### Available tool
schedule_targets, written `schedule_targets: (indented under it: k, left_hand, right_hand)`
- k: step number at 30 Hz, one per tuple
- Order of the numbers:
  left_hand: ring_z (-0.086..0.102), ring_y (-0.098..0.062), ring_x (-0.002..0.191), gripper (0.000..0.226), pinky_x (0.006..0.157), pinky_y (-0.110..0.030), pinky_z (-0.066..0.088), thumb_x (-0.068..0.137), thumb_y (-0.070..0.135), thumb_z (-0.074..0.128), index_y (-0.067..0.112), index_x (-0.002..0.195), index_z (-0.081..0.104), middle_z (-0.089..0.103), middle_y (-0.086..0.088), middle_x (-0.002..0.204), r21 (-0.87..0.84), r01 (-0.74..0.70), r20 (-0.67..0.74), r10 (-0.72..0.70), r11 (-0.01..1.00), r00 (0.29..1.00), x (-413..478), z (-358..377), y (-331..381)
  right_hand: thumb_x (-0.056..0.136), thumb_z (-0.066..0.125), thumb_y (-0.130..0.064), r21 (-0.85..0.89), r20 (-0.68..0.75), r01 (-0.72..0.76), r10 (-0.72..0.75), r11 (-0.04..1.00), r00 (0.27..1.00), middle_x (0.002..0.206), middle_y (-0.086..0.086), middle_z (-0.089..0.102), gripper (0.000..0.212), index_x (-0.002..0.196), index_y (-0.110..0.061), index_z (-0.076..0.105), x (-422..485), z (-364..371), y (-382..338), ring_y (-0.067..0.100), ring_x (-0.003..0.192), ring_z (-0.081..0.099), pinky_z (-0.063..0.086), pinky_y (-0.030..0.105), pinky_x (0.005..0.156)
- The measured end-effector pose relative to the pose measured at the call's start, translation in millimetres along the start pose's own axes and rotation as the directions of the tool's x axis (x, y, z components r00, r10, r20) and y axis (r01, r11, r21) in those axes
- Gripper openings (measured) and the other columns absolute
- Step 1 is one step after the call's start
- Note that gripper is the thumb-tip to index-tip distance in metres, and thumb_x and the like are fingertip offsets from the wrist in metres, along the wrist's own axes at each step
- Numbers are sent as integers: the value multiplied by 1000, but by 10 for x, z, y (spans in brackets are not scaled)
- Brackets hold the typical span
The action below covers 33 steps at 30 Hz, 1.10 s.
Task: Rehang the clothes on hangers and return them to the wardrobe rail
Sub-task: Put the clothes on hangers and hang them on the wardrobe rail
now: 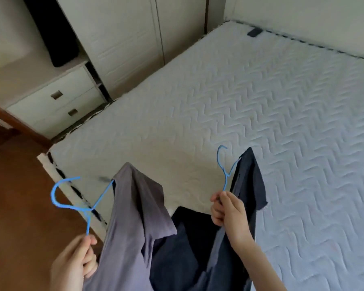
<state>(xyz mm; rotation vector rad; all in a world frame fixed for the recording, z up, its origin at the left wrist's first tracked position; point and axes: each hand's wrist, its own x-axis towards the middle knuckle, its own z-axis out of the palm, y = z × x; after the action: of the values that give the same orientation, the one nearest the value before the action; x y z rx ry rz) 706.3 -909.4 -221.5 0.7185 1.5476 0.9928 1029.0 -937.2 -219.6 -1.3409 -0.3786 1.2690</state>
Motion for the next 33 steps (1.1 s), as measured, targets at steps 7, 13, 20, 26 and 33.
schedule_targets:
  k: [7,13,20,26,33]
  left_hand:
    - [18,-5,32,26,49,-26,8,100,8,45,-4,79,55,27,11,40,-4,-146,-134,144,989,981,-1021,-1695,631]
    - [21,-10,41,27,48,-25,14,98,15,53,8,74,62,29,7,47,-67,-213,-168,200,975,965,-1642,-3240,784]
    - [21,-9,40,25,42,-17,19,98,9,52,1,76,61,28,0,49,-40,-222,-275,203,974,940,-1921,-4733,736]
    - [33,-6,39,30,41,-14,27,95,5,55,7,67,66,43,-4,47,-51,-183,-437,143,982,888,-1617,-5517,676]
    - [28,-3,33,22,38,-8,25,94,2,54,-6,78,67,37,6,38,-70,-95,-664,24,993,748,-750,-6367,807]
  right_hand:
    - [102,37,-10,-400,123,185,-148,898,981,53,3,29,37,83,-9,68,-1943,1242,-14,13,48,27,25,25,44]
    - [97,45,-10,-601,202,390,-339,697,919,53,16,41,33,82,-23,71,-3151,2104,224,16,48,38,28,26,46]
    - [94,49,-8,-585,252,334,-226,739,941,40,-11,37,34,71,-18,72,-3697,3142,735,4,39,33,27,22,46]
    - [93,50,-7,-588,400,373,-143,717,905,41,-12,35,32,71,-16,71,-3350,4333,1094,4,41,32,27,24,48]
    - [93,49,-9,-516,584,453,-88,728,807,54,7,23,30,73,-16,71,-2289,6032,1485,19,49,24,21,30,49]
